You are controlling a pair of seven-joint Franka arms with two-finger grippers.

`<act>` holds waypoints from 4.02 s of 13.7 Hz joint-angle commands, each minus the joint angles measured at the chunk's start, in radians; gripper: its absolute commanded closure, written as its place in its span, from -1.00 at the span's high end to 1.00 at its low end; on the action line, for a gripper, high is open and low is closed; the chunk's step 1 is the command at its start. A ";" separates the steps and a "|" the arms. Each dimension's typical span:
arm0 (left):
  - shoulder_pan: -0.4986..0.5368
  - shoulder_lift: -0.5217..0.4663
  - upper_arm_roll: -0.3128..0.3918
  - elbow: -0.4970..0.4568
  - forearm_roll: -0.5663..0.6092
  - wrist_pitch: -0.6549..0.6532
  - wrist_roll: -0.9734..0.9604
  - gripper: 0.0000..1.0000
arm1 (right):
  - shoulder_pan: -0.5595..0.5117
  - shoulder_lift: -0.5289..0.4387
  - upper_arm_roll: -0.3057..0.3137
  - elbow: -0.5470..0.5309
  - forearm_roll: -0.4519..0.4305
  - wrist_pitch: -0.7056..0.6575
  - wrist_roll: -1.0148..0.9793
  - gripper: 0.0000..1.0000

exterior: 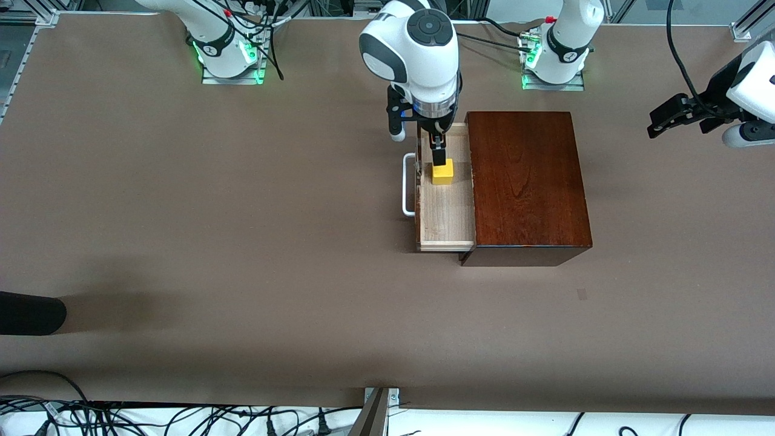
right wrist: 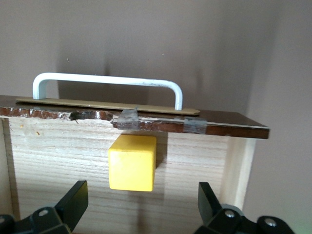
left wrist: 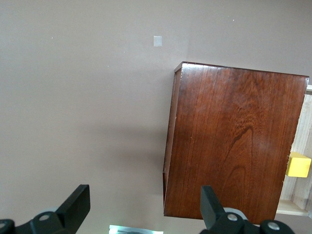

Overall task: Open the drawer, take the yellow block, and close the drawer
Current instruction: 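Lower the right gripper and grasp the yellow cube in the drawer, then lift the yellow cube out and carry it away from the box, then set the yellow cube on the table and open the right gripper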

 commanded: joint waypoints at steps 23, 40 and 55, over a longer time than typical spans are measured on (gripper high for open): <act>-0.005 0.030 -0.003 0.001 -0.017 0.067 0.021 1.00 | -0.122 -0.090 -0.015 0.130 0.001 -0.244 -0.349 -1.00; 0.006 0.050 -0.002 -0.001 -0.004 0.133 0.023 1.00 | -0.693 0.137 -0.013 0.095 0.083 -0.183 -2.140 -1.00; 0.004 0.047 -0.053 0.010 -0.021 0.093 0.012 1.00 | -0.708 0.269 -0.015 0.061 0.009 0.066 -2.337 1.00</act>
